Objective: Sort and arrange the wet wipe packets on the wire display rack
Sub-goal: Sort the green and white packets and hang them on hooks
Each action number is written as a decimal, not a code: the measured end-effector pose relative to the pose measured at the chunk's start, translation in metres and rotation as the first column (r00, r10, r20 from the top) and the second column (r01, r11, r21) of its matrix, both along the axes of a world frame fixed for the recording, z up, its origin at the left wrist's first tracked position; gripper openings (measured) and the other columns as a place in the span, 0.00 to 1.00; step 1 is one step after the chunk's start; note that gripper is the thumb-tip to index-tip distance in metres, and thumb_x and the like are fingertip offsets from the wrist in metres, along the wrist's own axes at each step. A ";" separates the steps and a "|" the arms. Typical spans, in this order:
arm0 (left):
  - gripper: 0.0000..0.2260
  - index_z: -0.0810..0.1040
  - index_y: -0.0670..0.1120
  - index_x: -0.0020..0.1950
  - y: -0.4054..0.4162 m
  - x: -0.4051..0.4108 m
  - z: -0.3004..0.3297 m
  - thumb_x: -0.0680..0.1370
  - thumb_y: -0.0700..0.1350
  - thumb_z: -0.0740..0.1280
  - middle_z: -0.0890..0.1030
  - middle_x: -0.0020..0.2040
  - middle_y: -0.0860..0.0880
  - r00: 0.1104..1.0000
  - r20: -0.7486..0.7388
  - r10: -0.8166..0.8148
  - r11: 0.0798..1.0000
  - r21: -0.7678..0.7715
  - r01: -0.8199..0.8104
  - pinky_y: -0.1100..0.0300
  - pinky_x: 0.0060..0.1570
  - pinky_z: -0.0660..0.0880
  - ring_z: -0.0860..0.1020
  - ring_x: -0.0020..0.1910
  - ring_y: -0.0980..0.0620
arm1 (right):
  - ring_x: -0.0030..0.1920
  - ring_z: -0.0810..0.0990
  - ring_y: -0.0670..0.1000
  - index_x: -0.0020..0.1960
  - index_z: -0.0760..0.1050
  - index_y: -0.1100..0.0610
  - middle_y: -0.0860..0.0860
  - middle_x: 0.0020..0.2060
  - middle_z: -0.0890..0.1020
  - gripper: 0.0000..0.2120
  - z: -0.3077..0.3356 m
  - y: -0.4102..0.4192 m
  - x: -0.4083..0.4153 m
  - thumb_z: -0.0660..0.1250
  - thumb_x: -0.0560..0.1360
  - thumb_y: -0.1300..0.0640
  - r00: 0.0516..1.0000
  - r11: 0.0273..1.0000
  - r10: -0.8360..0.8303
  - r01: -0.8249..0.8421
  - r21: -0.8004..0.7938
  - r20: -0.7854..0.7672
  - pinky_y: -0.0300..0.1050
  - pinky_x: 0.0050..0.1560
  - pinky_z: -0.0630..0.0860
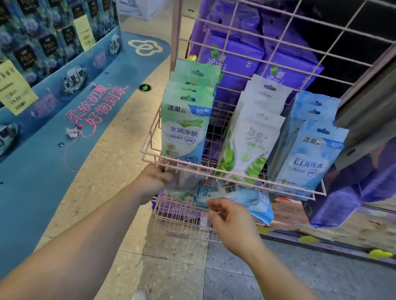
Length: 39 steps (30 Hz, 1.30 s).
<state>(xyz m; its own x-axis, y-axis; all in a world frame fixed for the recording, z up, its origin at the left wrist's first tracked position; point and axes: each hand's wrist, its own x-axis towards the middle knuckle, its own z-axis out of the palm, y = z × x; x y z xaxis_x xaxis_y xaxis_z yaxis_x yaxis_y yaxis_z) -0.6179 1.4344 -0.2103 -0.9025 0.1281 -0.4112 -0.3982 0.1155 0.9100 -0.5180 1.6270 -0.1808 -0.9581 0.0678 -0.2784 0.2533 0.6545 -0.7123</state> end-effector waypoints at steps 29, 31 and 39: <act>0.12 0.77 0.49 0.57 0.091 0.034 0.122 0.74 0.45 0.70 0.82 0.51 0.50 0.803 -0.511 -0.308 0.835 -0.549 -0.030 0.59 0.48 0.73 0.79 0.50 0.50 | 0.45 0.79 0.54 0.57 0.72 0.51 0.48 0.42 0.81 0.10 0.102 0.044 -0.023 0.64 0.76 0.53 0.875 0.961 -0.103 0.210 0.180 -0.473 0.44 0.39 0.66; 0.15 0.75 0.47 0.60 0.092 0.036 0.119 0.75 0.48 0.68 0.80 0.53 0.47 0.788 -0.488 -0.376 0.753 -0.657 -0.048 0.58 0.47 0.72 0.78 0.51 0.48 | 0.50 0.79 0.60 0.61 0.69 0.53 0.54 0.48 0.82 0.14 0.094 0.043 -0.021 0.62 0.77 0.51 0.904 0.925 -0.067 0.215 0.313 -0.422 0.48 0.41 0.70; 0.27 0.59 0.46 0.70 0.106 0.029 0.124 0.76 0.54 0.64 0.78 0.61 0.44 0.842 -0.317 -0.437 0.671 -0.738 0.070 0.48 0.53 0.74 0.77 0.57 0.39 | 0.56 0.77 0.63 0.63 0.64 0.56 0.59 0.57 0.79 0.17 0.094 0.037 -0.041 0.57 0.79 0.48 0.958 0.953 -0.160 0.212 0.214 -0.240 0.57 0.57 0.72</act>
